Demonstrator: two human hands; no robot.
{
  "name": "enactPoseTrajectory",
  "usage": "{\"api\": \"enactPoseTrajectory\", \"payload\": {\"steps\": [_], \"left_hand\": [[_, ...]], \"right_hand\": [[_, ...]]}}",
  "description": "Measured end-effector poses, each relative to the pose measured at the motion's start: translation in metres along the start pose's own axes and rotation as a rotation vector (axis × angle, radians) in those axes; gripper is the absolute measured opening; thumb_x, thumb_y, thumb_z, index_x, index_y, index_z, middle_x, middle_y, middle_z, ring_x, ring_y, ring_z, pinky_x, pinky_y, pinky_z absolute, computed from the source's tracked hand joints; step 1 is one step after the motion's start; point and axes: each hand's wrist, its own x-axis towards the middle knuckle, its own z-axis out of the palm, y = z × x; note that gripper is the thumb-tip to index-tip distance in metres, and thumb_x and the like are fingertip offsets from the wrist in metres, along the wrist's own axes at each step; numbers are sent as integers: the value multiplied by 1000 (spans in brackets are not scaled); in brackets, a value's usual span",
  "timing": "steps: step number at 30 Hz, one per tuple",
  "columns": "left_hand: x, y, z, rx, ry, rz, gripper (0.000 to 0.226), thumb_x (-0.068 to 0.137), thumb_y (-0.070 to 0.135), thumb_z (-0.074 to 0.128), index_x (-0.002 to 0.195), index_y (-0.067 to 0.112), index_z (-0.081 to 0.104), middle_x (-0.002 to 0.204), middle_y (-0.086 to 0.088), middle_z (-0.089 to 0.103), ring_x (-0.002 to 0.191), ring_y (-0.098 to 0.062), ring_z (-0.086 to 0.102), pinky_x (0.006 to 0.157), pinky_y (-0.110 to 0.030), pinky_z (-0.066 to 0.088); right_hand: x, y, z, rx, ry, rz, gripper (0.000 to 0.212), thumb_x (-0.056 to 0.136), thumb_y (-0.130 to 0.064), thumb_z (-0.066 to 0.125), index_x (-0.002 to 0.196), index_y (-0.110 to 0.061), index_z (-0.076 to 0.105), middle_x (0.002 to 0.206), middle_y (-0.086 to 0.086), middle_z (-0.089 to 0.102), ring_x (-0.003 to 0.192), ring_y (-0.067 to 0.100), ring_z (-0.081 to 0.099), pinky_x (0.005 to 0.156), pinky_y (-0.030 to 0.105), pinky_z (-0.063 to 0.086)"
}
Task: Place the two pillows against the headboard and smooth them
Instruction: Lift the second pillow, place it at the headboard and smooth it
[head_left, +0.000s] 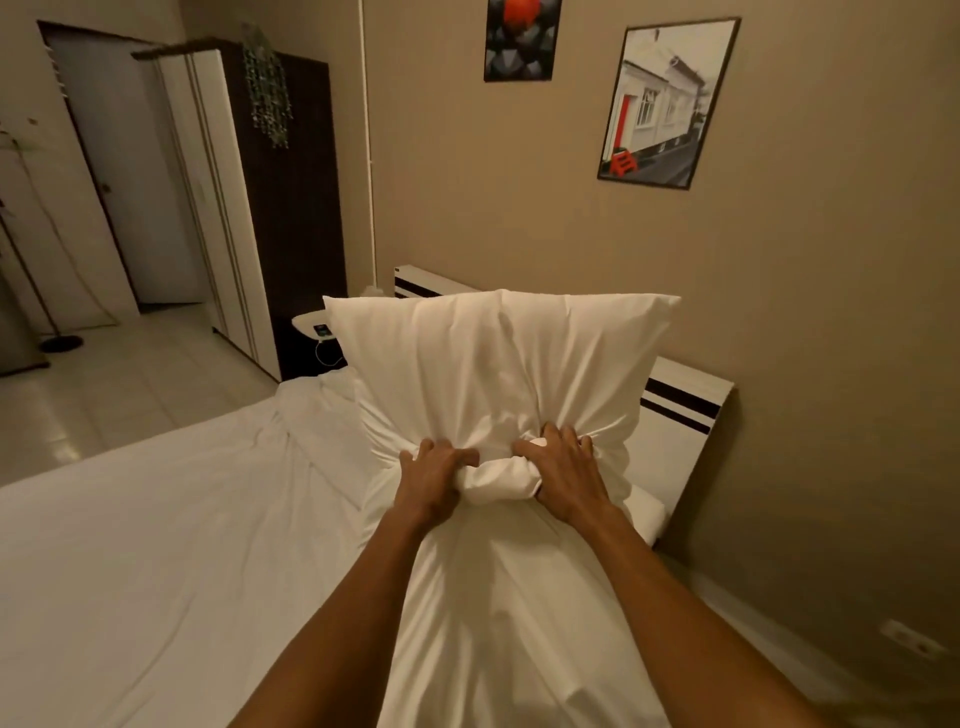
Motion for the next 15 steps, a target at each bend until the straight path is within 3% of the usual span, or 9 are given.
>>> {"api": "enactPoseTrajectory", "payload": {"steps": [3,9,15], "left_hand": [[36,2,18,-5,-15,33,52,80,-2,50,117,33,59,114,-5,54,114,-30,44,93,-48,31],[122,7,51,-7,-48,131,52,83,1,54,123,33,59,116,-5,55,115,-29,44,92,-47,32],[199,20,81,0,-99,184,53,84,3,56,126,35,57,113,-4,54,113,-28,44,91,-47,31]], "right_hand": [[18,21,22,-1,-18,52,35,66,-21,75,98,-33,64,91,7,57,83,34,55,70,42,41],[64,68,63,46,-33,152,35,78,-26,66,112,-34,65,105,10,59,97,37,53,81,46,39],[109,119,94,37,-49,190,35,80,-27,67,115,-33,66,107,11,59,98,37,53,82,46,39]]}}
